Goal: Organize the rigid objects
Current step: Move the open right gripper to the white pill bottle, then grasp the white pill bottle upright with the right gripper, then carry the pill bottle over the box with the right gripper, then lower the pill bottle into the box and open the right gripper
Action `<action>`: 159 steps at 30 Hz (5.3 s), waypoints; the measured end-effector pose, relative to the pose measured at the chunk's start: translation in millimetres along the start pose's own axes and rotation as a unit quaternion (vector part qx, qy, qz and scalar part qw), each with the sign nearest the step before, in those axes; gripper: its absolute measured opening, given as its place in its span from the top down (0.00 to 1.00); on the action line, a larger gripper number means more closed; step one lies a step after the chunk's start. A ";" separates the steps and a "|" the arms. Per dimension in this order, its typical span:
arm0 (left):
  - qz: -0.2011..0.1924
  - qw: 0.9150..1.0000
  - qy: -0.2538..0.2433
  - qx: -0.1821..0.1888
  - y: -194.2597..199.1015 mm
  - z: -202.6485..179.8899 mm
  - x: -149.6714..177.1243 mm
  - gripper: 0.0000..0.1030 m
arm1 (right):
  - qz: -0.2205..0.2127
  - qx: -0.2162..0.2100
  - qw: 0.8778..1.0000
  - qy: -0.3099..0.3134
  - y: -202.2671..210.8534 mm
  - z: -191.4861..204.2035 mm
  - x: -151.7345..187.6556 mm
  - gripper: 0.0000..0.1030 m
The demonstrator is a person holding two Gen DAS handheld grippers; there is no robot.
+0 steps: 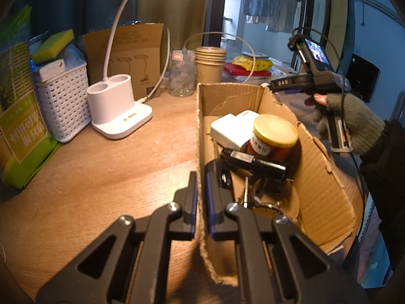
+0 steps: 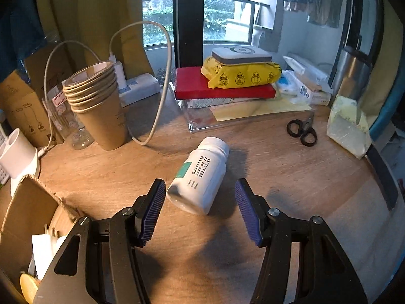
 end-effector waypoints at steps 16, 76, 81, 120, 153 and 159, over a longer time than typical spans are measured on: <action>0.000 1.000 0.000 0.000 -0.1 -0.1 0.0 0.93 | 0.023 0.016 1.000 -0.002 -31.6 -1.9 -5.3 0.41; -0.023 1.000 -0.009 -0.006 11.5 -4.6 -2.7 0.93 | -0.059 -0.058 0.996 0.014 155.0 73.3 57.0 0.56; -0.024 1.000 -0.009 -0.006 12.1 -4.9 -2.7 0.93 | -0.062 -0.081 0.994 0.036 160.5 102.6 53.1 0.56; -0.035 0.999 -0.009 -0.008 16.3 -6.3 -3.1 0.93 | 0.068 -0.109 0.987 0.100 61.5 171.2 45.0 0.56; -0.033 0.999 -0.015 -0.018 16.6 -5.9 -2.8 0.93 | 0.016 -0.115 0.991 0.071 105.2 144.3 40.3 0.48; -0.033 0.999 -0.018 -0.022 15.7 -6.4 -3.1 0.93 | 0.002 -0.105 0.993 0.062 122.8 131.4 46.0 0.48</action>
Point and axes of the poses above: each gripper's, at about its wrist camera, not at the fingertips, and y roughly against the way its jaws point, z to its left, x to its underside, the point moved 7 cm from there along -y, roughly the way its jaws point
